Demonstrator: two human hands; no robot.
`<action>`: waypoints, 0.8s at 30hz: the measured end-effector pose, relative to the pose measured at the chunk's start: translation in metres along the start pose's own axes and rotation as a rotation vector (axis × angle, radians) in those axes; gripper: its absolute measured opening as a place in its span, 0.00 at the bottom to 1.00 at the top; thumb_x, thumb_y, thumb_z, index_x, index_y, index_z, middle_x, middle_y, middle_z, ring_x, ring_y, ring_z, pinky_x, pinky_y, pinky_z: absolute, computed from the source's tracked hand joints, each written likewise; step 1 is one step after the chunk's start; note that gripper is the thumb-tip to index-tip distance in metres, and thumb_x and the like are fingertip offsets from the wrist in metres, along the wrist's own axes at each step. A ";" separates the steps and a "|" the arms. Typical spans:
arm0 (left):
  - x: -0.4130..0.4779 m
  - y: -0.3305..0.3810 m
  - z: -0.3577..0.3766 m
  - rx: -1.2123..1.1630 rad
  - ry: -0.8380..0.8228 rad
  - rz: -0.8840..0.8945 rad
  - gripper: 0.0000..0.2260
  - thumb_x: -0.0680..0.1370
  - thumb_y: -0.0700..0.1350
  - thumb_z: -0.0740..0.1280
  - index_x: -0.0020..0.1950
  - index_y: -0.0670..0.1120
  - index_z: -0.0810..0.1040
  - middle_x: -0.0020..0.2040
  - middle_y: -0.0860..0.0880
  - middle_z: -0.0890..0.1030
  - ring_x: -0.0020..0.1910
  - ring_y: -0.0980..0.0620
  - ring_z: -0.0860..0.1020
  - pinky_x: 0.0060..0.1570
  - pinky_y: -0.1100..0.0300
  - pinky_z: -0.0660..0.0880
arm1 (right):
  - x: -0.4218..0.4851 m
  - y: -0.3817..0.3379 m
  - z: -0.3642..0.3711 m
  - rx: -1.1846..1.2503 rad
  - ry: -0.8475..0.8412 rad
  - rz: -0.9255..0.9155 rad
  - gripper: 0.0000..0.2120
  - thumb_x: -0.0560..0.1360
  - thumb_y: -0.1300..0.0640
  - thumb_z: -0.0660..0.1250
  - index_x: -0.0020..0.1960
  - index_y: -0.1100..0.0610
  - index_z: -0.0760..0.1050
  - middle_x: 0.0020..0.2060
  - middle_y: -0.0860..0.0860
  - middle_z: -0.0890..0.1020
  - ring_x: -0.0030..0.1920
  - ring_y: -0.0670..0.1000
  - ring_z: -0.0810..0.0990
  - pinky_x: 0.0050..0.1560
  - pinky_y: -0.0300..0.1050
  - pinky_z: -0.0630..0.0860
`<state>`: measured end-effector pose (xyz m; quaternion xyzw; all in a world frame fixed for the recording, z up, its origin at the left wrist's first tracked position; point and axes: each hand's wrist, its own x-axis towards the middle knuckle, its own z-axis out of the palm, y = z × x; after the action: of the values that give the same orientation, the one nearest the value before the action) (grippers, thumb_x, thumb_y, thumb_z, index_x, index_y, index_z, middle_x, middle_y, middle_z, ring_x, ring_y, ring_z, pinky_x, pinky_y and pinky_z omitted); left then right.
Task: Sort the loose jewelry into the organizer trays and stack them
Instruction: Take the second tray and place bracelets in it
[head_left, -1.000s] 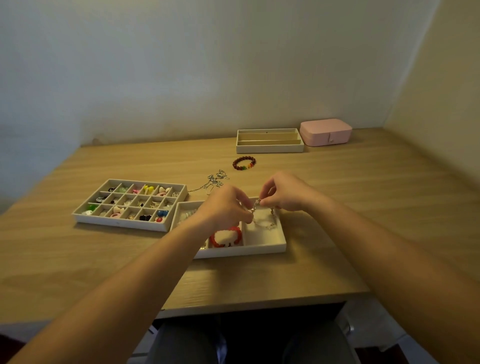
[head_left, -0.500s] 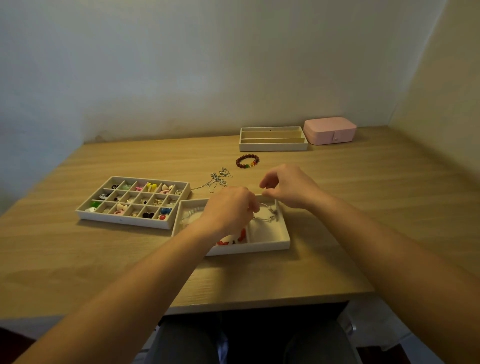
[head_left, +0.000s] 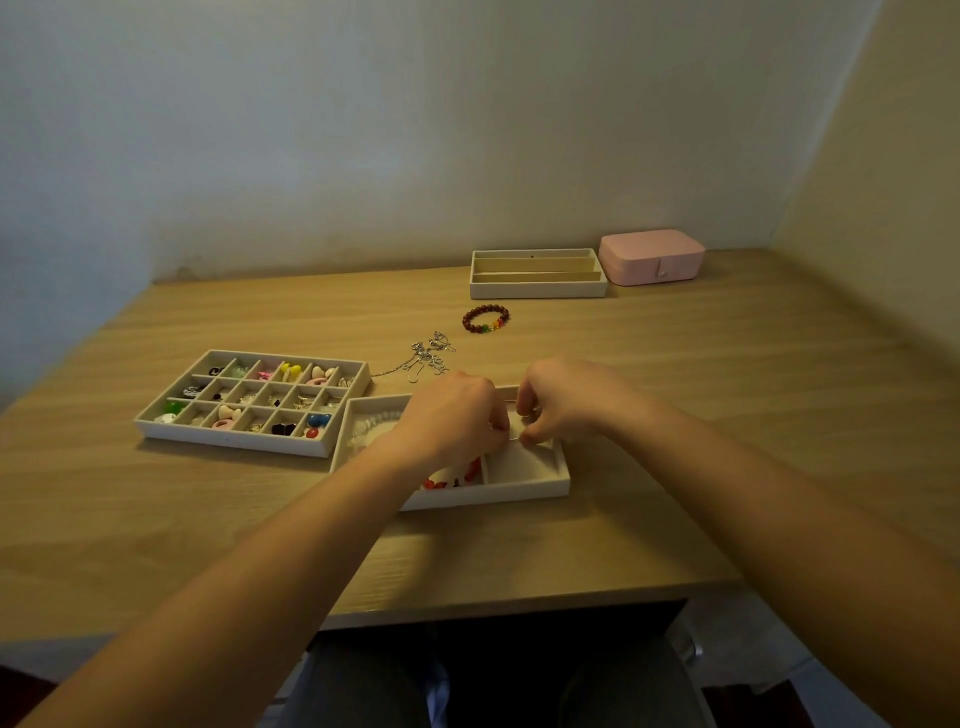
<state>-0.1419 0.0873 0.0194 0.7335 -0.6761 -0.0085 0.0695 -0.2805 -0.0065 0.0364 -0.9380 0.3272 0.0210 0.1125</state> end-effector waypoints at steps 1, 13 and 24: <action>0.000 -0.001 0.000 -0.009 -0.002 0.007 0.06 0.77 0.51 0.69 0.51 0.56 0.85 0.49 0.54 0.83 0.51 0.50 0.77 0.50 0.51 0.79 | 0.000 0.000 -0.001 -0.010 0.008 0.000 0.17 0.73 0.48 0.77 0.60 0.51 0.81 0.51 0.46 0.83 0.50 0.47 0.81 0.51 0.47 0.82; 0.016 -0.016 -0.006 -0.326 0.111 -0.106 0.07 0.77 0.48 0.70 0.53 0.51 0.86 0.48 0.54 0.85 0.46 0.54 0.80 0.49 0.52 0.80 | 0.017 0.009 -0.018 0.207 0.175 -0.019 0.09 0.78 0.49 0.70 0.53 0.52 0.84 0.47 0.45 0.84 0.49 0.45 0.81 0.48 0.41 0.80; 0.100 -0.065 -0.017 -0.601 0.177 -0.417 0.08 0.78 0.44 0.68 0.55 0.49 0.84 0.49 0.50 0.84 0.47 0.51 0.81 0.51 0.52 0.81 | 0.131 0.016 -0.006 0.330 0.177 0.127 0.22 0.79 0.64 0.66 0.71 0.51 0.75 0.67 0.51 0.78 0.65 0.53 0.77 0.66 0.52 0.76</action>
<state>-0.0672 -0.0053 0.0373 0.8003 -0.4709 -0.1570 0.3364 -0.1879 -0.1000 0.0237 -0.8826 0.3932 -0.1083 0.2341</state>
